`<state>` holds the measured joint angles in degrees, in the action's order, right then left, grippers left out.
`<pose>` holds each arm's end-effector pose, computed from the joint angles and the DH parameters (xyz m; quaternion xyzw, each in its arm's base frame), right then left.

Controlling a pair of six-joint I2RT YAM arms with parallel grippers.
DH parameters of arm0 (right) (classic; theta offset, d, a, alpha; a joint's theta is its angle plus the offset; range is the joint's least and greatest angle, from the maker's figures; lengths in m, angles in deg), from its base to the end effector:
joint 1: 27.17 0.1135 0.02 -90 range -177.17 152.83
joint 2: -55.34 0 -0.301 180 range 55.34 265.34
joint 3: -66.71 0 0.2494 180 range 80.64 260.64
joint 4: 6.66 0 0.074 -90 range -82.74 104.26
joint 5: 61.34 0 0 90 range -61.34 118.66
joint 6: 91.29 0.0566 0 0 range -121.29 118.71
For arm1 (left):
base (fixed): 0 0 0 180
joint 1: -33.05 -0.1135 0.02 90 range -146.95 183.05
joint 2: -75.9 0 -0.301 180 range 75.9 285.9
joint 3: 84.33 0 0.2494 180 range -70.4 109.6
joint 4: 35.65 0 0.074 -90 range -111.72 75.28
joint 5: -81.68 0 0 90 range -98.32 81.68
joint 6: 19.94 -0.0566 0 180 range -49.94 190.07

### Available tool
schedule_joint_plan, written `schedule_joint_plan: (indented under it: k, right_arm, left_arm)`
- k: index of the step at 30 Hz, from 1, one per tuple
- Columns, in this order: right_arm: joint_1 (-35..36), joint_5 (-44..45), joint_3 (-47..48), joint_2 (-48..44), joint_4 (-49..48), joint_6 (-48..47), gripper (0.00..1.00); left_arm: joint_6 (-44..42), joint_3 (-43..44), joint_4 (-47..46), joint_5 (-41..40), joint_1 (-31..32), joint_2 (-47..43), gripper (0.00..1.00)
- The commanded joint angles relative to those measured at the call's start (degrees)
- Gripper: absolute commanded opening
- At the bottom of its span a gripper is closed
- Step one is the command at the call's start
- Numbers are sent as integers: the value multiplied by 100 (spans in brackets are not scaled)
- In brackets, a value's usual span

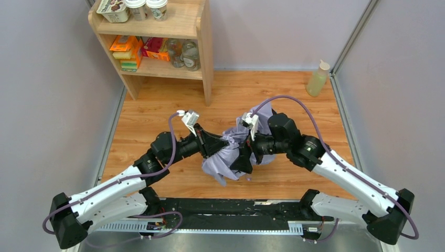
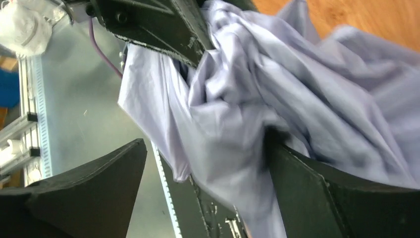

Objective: Put away the umbrella

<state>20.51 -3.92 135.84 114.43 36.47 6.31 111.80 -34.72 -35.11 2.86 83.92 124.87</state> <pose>0.1208 0.1779 0.3488 -0.4147 0.7470 0.4306 0.2907 0.1185 -0.1631 0.3436 0.1247 0.6954 -0.5568 0.4368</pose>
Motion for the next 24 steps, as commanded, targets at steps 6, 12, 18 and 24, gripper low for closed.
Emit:
schedule_joint_plan:
  k: [6, 12, 18, 24]
  right_arm:
    - [48, 1168, 211, -1417, 62, 1524, 95]
    - [855, 2357, 271, -1164, -602, 1465, 73]
    - [1296, 3212, 922, -285, -206, 937, 56]
    - [1323, 3548, 1010, -310, 205, 709, 0]
  left_arm:
    - [-1273, -404, -1192, -546, -25, -1320, 0]
    - [-1159, -343, -1201, -758, -33, -1329, 0]
    - [-1062, -316, -1263, -740, -25, -1364, 0]
    - [-1168, -378, -1149, -784, -25, -1636, 0]
